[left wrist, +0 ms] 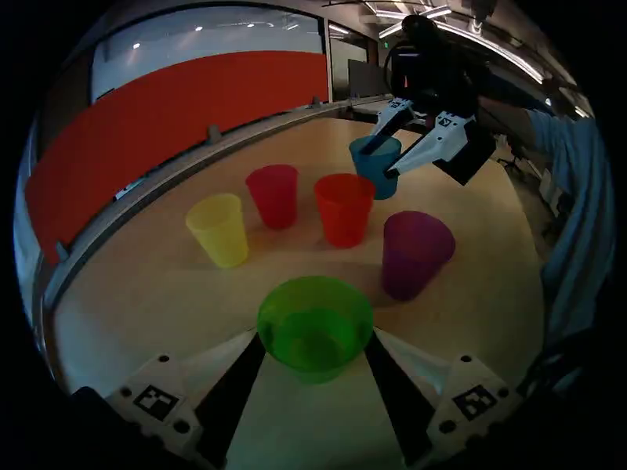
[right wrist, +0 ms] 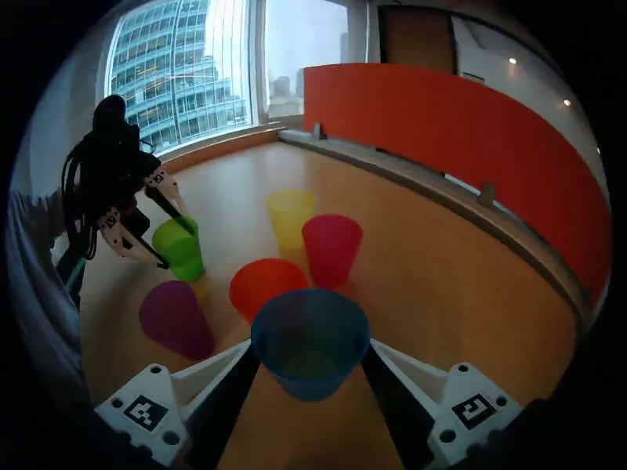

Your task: Pour water

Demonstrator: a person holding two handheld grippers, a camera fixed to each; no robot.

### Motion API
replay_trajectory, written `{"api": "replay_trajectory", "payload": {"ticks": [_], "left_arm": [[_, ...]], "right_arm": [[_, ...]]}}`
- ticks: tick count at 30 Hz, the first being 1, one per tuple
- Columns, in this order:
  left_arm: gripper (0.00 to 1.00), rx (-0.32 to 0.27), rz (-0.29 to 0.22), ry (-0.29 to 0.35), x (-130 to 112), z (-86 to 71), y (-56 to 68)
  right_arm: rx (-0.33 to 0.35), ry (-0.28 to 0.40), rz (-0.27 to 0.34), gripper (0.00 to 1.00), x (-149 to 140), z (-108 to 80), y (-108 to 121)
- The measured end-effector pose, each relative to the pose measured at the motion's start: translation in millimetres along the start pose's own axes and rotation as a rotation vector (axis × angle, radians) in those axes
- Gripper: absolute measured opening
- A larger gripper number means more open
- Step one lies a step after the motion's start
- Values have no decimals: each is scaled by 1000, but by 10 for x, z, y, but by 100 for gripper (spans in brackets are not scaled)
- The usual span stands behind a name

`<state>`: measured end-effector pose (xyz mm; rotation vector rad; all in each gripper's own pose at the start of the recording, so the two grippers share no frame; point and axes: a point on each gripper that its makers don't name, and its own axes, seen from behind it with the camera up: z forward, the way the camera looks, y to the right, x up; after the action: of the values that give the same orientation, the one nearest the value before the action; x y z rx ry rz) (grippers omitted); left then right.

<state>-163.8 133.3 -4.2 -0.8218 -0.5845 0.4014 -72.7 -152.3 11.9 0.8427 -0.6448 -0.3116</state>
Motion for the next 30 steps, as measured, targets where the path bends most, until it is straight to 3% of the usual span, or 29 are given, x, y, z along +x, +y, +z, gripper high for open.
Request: {"api": "replay_trajectory", "payload": {"ticks": [18, 30], "left_arm": [[86, 11, -12, -2, -64, 9, -21], [97, 6, -14, -9, -87, -33, 8]], "right_arm": [[-11, -26, -6, 90, -172, 110, -4], [-19, -41, 5, 90, -316, 148, 2]]}}
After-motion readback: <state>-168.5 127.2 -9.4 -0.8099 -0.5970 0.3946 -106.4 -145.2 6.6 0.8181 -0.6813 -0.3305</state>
